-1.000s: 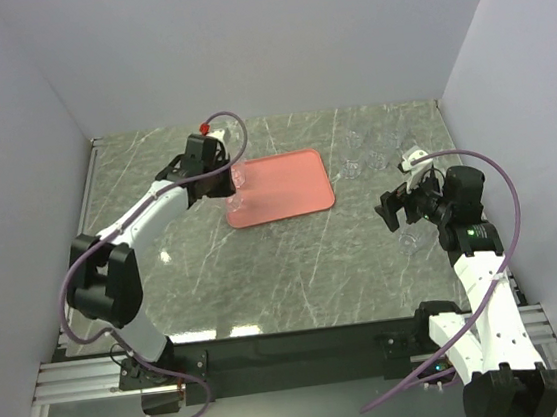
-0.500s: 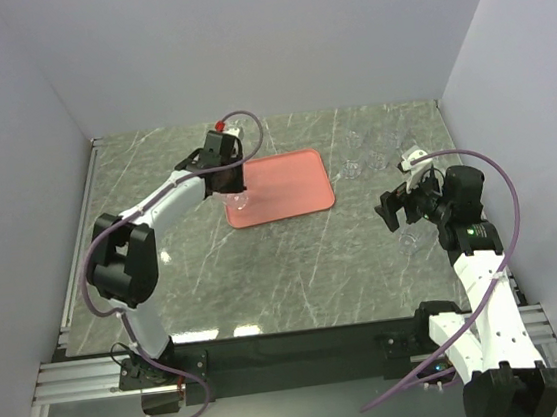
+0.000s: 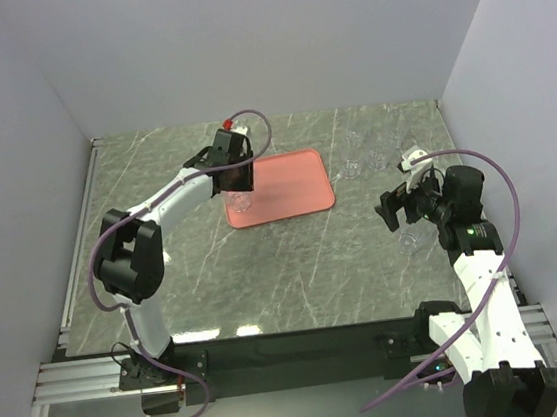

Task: Place the glasses into the tray

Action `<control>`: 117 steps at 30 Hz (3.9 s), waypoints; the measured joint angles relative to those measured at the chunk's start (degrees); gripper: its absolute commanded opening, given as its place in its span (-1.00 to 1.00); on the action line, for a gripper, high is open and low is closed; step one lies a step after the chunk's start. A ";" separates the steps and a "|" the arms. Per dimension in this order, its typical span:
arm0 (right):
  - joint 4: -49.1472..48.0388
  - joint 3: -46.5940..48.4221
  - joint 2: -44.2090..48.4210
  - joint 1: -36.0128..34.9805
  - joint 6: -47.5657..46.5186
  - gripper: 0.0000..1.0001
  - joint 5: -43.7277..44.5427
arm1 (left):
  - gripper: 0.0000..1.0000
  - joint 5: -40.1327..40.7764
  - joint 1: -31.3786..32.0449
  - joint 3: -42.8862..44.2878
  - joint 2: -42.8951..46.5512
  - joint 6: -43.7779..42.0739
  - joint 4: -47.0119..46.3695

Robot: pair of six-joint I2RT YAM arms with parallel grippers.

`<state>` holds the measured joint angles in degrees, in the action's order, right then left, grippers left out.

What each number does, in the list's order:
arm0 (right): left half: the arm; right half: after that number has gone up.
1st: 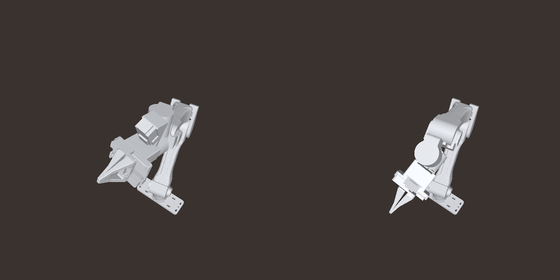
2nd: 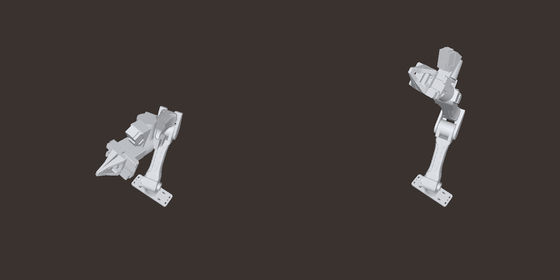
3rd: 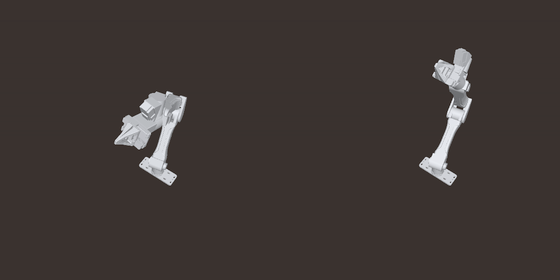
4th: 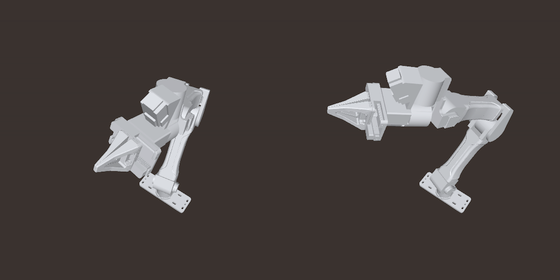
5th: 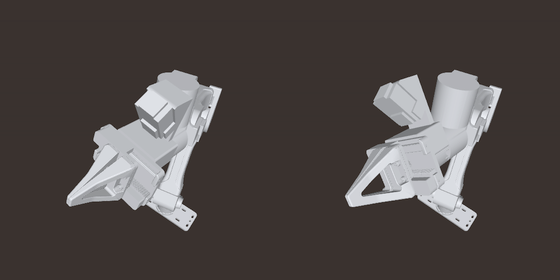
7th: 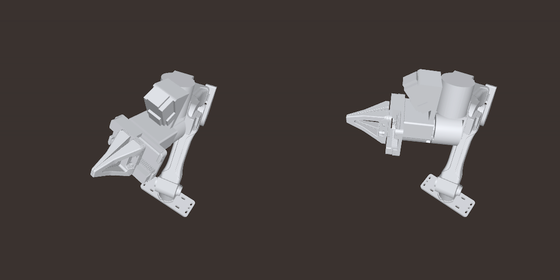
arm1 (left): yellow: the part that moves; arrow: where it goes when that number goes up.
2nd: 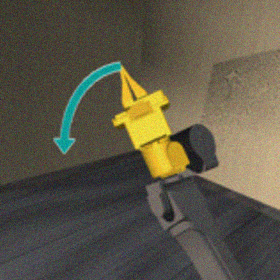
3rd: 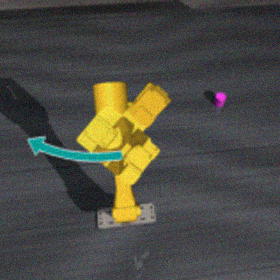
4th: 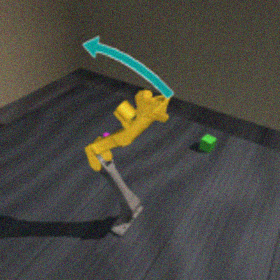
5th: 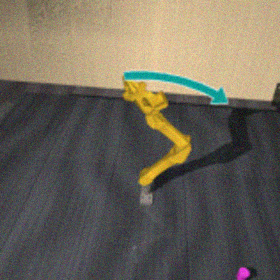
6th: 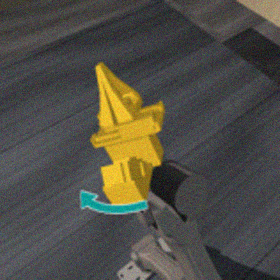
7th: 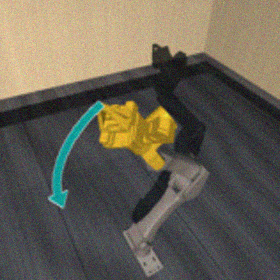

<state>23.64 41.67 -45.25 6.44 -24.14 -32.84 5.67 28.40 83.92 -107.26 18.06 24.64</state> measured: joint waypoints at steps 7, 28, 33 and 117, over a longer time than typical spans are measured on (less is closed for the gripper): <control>0.00 -0.02 -0.17 0.50 0.00 0.98 0.02 | 0.11 -0.07 0.20 -2.40 3.63 0.09 -1.40; 10.45 6.73 -8.92 2.03 -4.92 0.99 5.77 | 0.99 8.31 -5.99 -39.34 58.51 -3.43 -9.35; 13.40 7.78 -11.67 3.72 -4.81 0.95 11.56 | 0.99 10.93 -5.99 -40.85 62.05 -3.63 -9.40; 15.08 66.40 -72.61 -33.75 14.01 -1.00 17.07 | 0.94 14.80 -6.16 -44.37 64.41 -5.35 -13.25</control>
<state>38.72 108.07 -117.86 -27.31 -10.13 -15.77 20.47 22.24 39.55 -42.85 12.71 11.40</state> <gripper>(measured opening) 0.113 0.973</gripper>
